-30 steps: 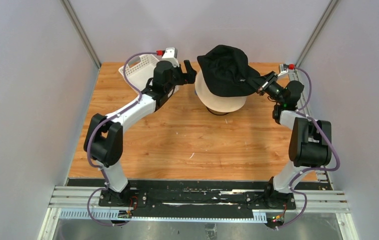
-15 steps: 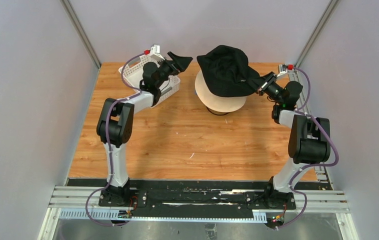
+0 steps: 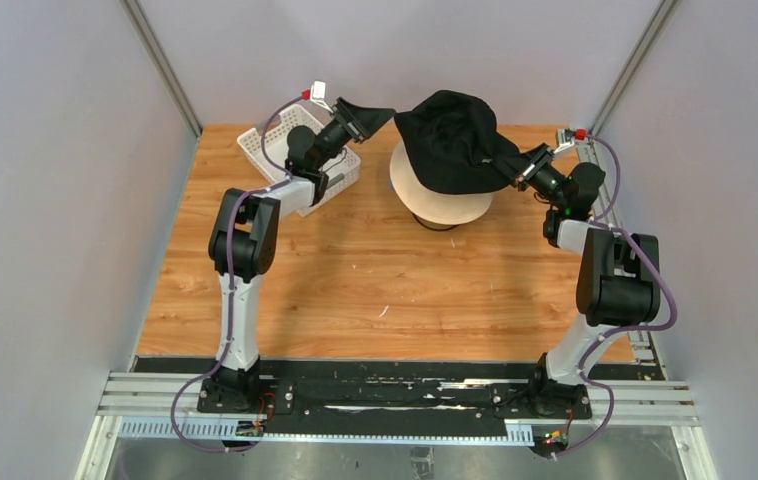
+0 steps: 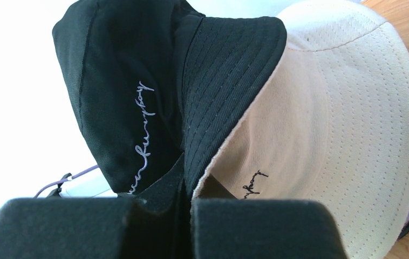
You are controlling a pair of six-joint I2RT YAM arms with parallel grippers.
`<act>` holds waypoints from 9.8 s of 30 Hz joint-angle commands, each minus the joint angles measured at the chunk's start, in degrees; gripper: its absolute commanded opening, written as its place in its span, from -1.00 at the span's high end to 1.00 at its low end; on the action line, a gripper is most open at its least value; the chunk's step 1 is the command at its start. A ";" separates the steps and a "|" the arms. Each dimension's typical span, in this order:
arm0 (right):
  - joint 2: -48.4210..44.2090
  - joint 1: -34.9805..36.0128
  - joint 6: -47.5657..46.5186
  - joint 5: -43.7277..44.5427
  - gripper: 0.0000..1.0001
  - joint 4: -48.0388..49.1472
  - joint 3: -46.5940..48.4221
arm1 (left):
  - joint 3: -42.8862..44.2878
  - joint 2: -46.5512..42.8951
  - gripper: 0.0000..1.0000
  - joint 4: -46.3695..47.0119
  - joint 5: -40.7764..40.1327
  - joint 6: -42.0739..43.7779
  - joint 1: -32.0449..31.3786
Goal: Stack the hats
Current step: Stack the hat on the hat.
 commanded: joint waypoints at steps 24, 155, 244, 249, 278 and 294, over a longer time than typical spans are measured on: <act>0.26 -1.33 0.19 -1.26 0.99 2.47 1.46 | 6.15 7.45 -0.75 1.37 3.95 -2.37 -0.69; 13.71 22.61 -60.82 49.68 0.99 -95.03 37.62 | -24.90 -5.19 0.99 -38.80 -15.05 17.72 -4.65; -21.53 7.96 -50.49 26.38 -0.08 -70.35 15.48 | -20.79 -44.37 0.12 -59.00 -30.79 34.34 -9.45; -20.90 7.75 -48.25 23.87 0.05 -67.90 13.92 | -17.77 -41.64 0.11 -56.87 -29.22 34.60 -9.49; 0.01 -0.23 -7.56 -4.84 0.99 -7.18 -0.54 | -6.47 -27.36 0.11 -51.20 -26.50 35.86 -10.95; 13.94 1.45 -0.96 -6.42 0.99 2.55 3.36 | -2.16 -19.07 0.10 -52.08 -28.96 38.18 -10.93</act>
